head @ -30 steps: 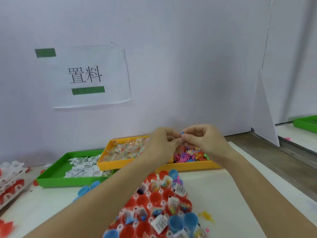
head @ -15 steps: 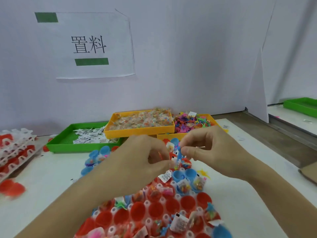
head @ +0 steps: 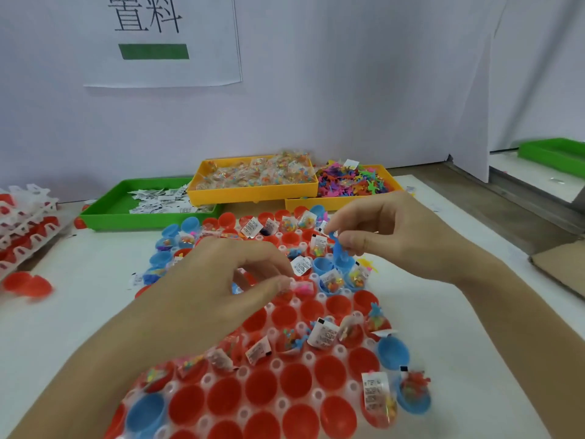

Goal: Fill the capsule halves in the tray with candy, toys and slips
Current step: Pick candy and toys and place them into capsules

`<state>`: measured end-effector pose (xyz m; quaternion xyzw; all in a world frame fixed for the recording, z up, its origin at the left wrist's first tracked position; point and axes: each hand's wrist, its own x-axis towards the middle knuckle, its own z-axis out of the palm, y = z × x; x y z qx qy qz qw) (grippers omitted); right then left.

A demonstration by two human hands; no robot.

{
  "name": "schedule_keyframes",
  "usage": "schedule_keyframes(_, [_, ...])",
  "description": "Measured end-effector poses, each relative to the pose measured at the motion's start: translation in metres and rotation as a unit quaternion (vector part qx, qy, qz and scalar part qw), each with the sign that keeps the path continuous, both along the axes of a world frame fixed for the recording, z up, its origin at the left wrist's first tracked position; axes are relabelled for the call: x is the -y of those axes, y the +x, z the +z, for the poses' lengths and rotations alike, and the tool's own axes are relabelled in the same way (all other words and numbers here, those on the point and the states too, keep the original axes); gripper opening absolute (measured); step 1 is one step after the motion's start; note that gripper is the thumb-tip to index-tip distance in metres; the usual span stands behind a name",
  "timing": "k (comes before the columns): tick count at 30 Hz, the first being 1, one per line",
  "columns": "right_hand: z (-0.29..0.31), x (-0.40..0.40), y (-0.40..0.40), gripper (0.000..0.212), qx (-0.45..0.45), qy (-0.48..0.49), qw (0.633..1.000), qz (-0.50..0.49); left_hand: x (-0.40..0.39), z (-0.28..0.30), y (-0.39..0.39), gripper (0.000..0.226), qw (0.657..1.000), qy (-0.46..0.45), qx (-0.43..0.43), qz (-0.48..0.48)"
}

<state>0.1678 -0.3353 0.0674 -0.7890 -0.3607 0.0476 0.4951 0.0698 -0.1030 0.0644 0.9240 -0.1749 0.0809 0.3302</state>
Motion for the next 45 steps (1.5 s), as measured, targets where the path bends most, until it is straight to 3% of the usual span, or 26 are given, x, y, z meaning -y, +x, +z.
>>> schedule_keyframes(9, [0.002,0.017,-0.056,0.026,0.038,-0.008,0.999,-0.027,0.01,-0.008,-0.034,0.013,1.0,0.004,0.024,-0.015])
schedule_keyframes(15, [-0.004,0.017,-0.095,0.029,0.083,-0.069,0.994,-0.025,0.019,-0.011,-0.056,0.016,0.998,0.049,0.045,-0.012])
schedule_keyframes(21, [-0.004,0.011,-0.117,0.026,0.119,-0.174,0.977,0.008,0.029,-0.017,-0.068,0.022,0.994,0.11,-0.01,-0.023])
schedule_keyframes(27, [-0.009,0.0,-0.121,0.017,0.141,-0.25,0.958,0.015,0.031,-0.018,-0.069,0.02,0.995,0.103,-0.006,-0.005])
schedule_keyframes(45, [-0.015,-0.002,-0.108,0.01,0.149,-0.293,0.944,0.012,0.035,-0.028,-0.054,0.014,0.996,0.09,-0.008,-0.012])
